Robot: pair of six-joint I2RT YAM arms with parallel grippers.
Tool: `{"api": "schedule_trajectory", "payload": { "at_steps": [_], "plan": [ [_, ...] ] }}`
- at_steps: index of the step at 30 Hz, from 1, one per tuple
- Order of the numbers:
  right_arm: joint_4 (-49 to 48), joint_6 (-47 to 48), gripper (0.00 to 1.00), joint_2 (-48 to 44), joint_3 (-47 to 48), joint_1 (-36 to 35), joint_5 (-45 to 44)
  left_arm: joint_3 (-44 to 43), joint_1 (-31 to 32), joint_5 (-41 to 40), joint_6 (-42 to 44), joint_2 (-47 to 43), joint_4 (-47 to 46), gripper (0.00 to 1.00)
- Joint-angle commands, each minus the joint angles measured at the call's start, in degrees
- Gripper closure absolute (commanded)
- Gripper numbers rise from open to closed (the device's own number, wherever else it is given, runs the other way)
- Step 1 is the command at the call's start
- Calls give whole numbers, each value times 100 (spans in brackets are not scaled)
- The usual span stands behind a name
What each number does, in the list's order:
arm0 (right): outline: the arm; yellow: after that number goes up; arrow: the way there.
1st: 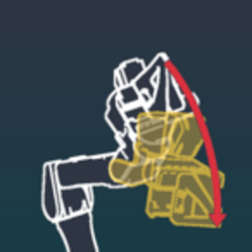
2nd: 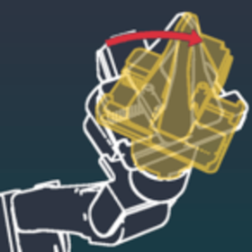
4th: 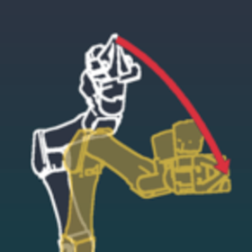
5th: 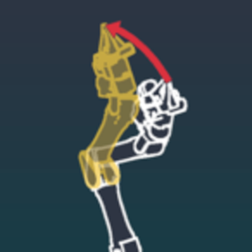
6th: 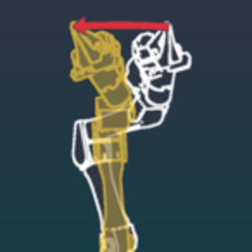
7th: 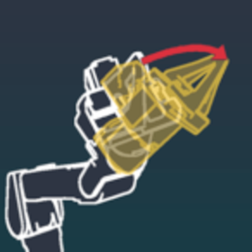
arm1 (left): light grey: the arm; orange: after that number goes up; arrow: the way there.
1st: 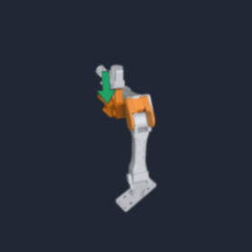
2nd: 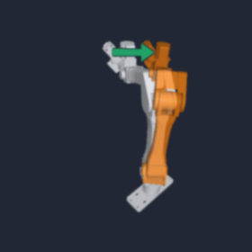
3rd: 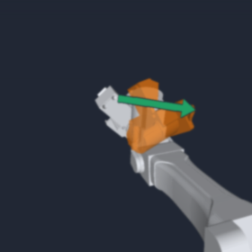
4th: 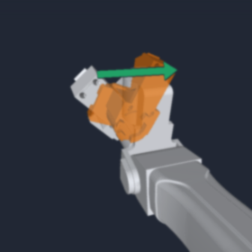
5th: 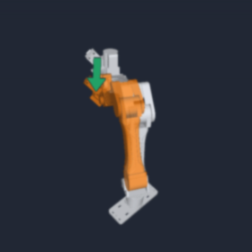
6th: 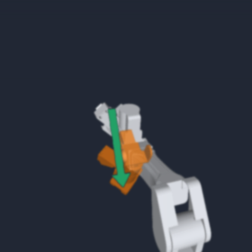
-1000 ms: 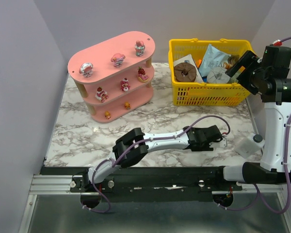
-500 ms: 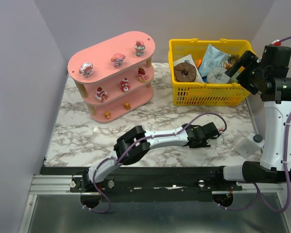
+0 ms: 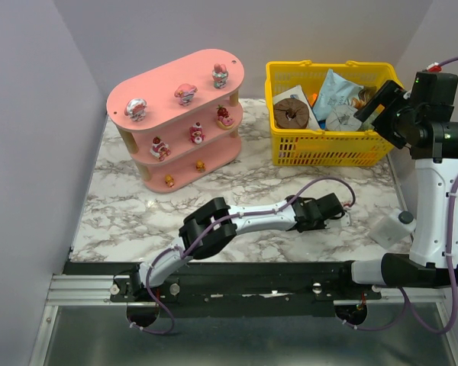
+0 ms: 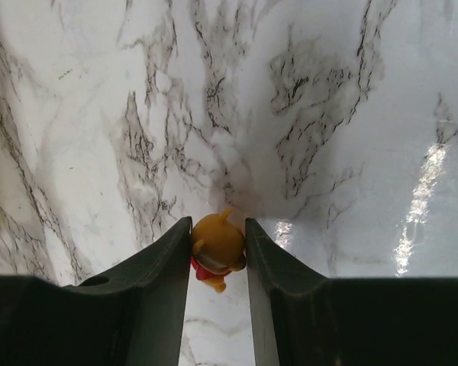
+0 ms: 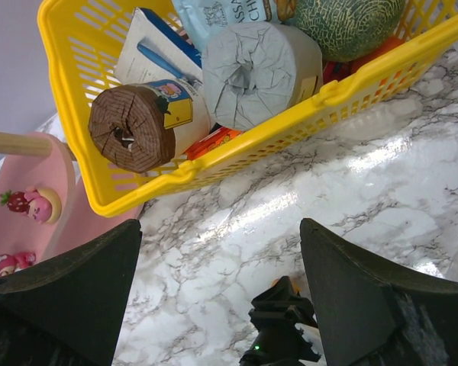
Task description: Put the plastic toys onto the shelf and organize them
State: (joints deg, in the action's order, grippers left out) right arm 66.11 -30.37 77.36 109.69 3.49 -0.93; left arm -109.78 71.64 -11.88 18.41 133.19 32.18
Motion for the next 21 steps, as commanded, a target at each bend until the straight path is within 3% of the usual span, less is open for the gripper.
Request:
{"api": "schedule_trajectory", "payload": {
  "at_steps": [1, 7, 14, 21],
  "plan": [
    [-19, 75, 9, -81, -97, 38, -48, 386, -53, -332, -390, -99, 42, 60],
    [-142, 49, 9, -134, -237, 38, -4, 860, -325, -534, -1137, -432, -1, 62],
    [-317, 14, 9, -151, -378, 38, 67, 1292, -642, -552, -2111, -996, -177, 79],
    [-677, 198, 10, -274, -834, 38, 742, 1942, -1028, -1044, -3253, -1804, -625, 82]
  ]
}}
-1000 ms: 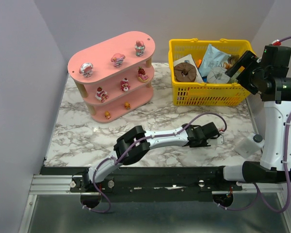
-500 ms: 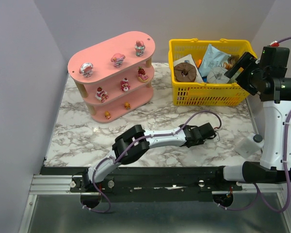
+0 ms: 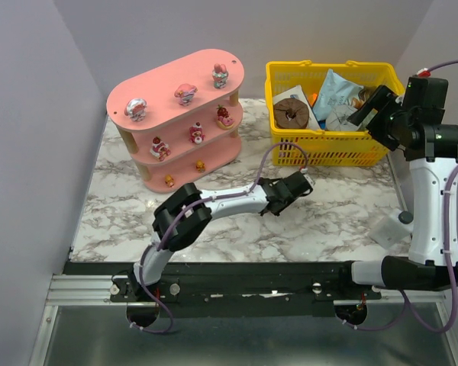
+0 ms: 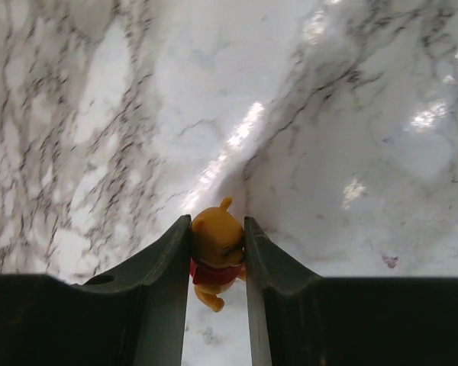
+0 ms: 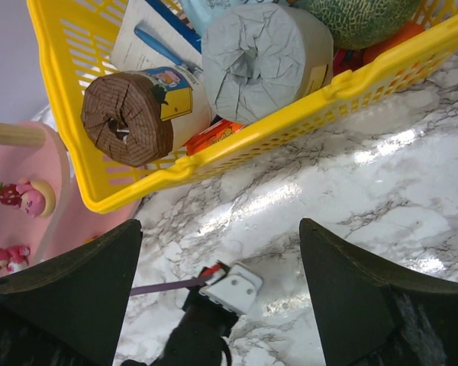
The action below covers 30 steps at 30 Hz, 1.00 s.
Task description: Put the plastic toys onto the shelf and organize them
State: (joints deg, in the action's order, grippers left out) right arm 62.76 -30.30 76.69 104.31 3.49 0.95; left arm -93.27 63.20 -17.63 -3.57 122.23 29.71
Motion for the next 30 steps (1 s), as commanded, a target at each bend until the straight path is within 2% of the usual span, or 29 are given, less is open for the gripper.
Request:
{"api": "schedule_trajectory", "payload": {
  "at_steps": [1, 2, 4, 5, 7, 11, 20, 25, 28, 30],
  "plan": [
    [-404, 226, 10, -233, -376, 29, 660, 492, -246, -557, -1214, -910, -448, 82],
    [-449, 244, 10, -259, -481, 29, 826, 642, -351, -627, -1355, -1042, -719, 85],
    [-580, 244, 11, -355, -762, 29, 933, 1299, -448, -585, -1620, -1463, -1211, 84],
    [-624, 262, 11, -400, -850, 29, 977, 1503, -518, -549, -1707, -1587, -1692, 83],
    [-721, 262, 12, -461, -1061, 29, 1039, 1846, -580, -540, -1944, -1833, -2091, 83],
    [-800, 306, 12, -637, -1290, 21, 1074, 2724, -598, -330, -2016, -2063, -3520, 83],
    [-923, 394, 12, -980, -1642, 21, 1205, 3429, -598, -821, -2288, -2037, -5062, 83],
    [-1590, 376, 12, -1576, -2616, 21, 1469, 4062, -519, -1215, -2323, -2063, -5958, 84],
    [-2118, 341, 12, -1884, -3291, 12, 1812, 4632, -475, -1409, -2262, -2089, -6704, 84],
    [-2547, 359, 13, -2166, -3627, -41, 1943, 5177, -440, -1559, -2218, -2107, -7530, 84]
  ]
}}
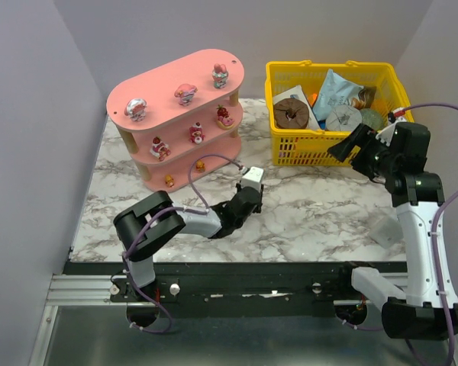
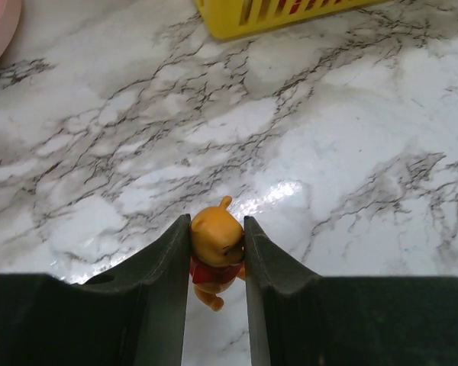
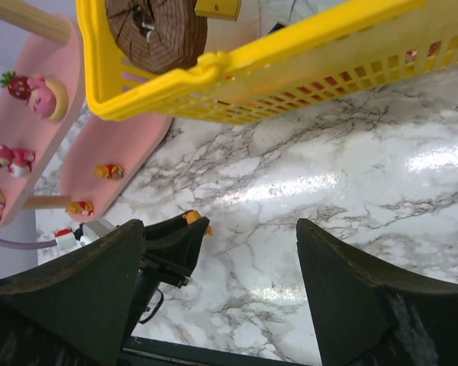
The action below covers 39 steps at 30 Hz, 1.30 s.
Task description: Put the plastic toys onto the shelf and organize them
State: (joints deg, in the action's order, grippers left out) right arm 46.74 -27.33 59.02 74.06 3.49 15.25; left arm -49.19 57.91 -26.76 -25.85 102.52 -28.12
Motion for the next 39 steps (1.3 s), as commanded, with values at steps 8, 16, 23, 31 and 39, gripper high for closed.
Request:
{"api": "schedule_trajectory", "payload": {
  "at_steps": [8, 16, 23, 31, 39],
  "plan": [
    [-1791, 123, 13, -1085, -1718, -261, 532, 2060, 510, -1375, 440, 294, -4284, 82],
    [-1985, 325, 13, -1648, -2141, -287, 471, 2590, 678, -2094, 924, 1804, -6874, 73],
    [-2011, 386, 13, -1745, -2159, -296, 400, 2212, 722, -2078, 1318, 2123, -6874, 61],
    [-2178, 378, 12, -1640, -2238, -287, 383, 2299, 722, -2166, 1433, 1992, -6882, 39],
    [-2222, 395, 12, -1570, -2221, -296, 409, 2607, 774, -1912, 1363, 1246, -6559, 14]
  ]
}}
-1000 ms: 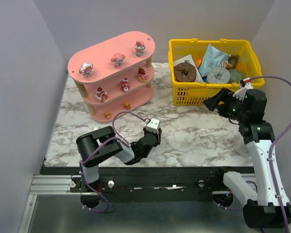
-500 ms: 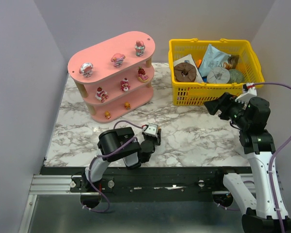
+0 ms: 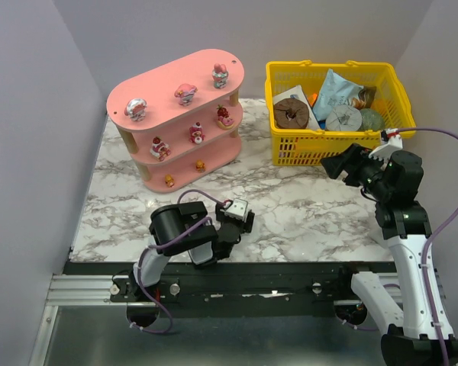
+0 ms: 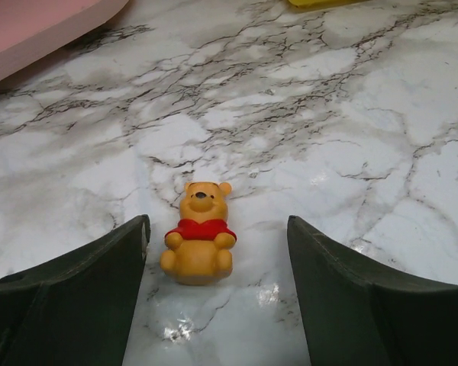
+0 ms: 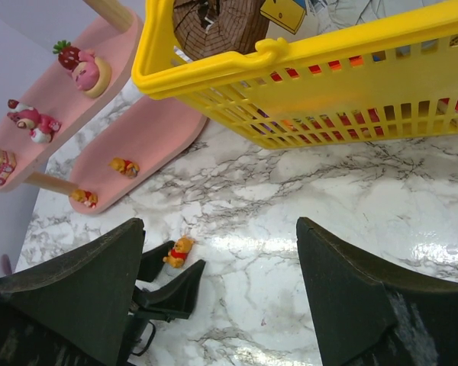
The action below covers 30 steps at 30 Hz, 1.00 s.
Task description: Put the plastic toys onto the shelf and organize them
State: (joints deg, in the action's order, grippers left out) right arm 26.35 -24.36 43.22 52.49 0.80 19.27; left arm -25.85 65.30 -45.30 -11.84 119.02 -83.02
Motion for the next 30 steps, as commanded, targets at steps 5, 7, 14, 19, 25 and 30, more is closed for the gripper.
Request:
{"api": "schedule_trajectory", "payload": {
  "at_steps": [5, 7, 14, 19, 25, 30],
  "plan": [
    [-209, 116, 10, 20, -221, -27, 16, -112, 36, 204, -503, -1898, 1747, 5],
    [-218, 124, 9, 20, -274, -18, 16, -253, 36, 337, -548, -2345, 2340, 4],
    [-200, 133, 8, 116, -309, -27, 138, -1421, -148, 925, -1337, -3376, 6430, 2],
    [-402, -24, 8, 274, -668, -71, 516, -1784, -728, 1986, -2286, -4034, 8266, 3],
    [-771, -384, 9, 739, -986, -1228, -141, -2107, -1721, 3772, -2122, -4221, 9276, 11],
    [-895, -552, 9, 1266, -1004, -1635, -362, -3276, -2038, 4362, -1471, -3554, 10788, 16]
  ]
}}
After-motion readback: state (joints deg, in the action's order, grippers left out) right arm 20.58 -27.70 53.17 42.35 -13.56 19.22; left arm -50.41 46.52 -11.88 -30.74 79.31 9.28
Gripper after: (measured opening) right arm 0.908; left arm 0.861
